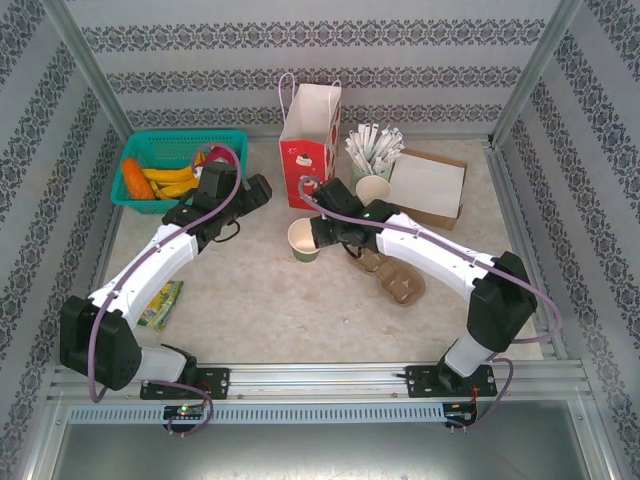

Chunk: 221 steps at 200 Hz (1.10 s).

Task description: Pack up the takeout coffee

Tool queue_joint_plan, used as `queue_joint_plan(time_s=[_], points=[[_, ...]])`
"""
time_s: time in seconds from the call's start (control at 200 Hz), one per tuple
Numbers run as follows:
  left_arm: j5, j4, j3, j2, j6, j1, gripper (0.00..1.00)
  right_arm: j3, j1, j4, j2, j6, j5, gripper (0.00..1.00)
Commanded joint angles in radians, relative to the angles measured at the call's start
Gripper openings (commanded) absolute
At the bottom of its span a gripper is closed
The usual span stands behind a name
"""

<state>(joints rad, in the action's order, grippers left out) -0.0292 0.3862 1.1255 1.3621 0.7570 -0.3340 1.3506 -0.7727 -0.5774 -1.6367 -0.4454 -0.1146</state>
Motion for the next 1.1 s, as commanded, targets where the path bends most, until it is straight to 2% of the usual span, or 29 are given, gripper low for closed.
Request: queue_joint_plan(time_s=[0.0,0.09,0.225,0.565,0.889,1.099], points=[[0.000,0.216,0.045,-0.001,-0.071,-0.007,1.00,0.001,-0.008,-0.021,-0.042,-0.069,-0.010,0.00],[-0.040,0.320,0.062,0.037,-0.063,-0.007,1.00,0.021,-0.009,-0.016,-0.079,-0.083,0.013,0.00],[-0.024,0.348,0.041,0.073,-0.019,-0.008,1.00,0.053,-0.019,-0.037,-0.127,-0.107,-0.034,0.00],[0.060,0.342,0.014,0.165,0.036,-0.038,1.00,0.090,-0.016,-0.079,-0.170,-0.132,-0.081,0.00],[0.085,0.323,0.008,0.203,0.054,-0.062,1.00,0.114,0.006,-0.072,-0.191,-0.134,-0.074,0.00],[0.096,0.321,0.012,0.217,0.056,-0.071,1.00,0.127,0.012,-0.076,-0.196,-0.128,-0.074,0.04]])
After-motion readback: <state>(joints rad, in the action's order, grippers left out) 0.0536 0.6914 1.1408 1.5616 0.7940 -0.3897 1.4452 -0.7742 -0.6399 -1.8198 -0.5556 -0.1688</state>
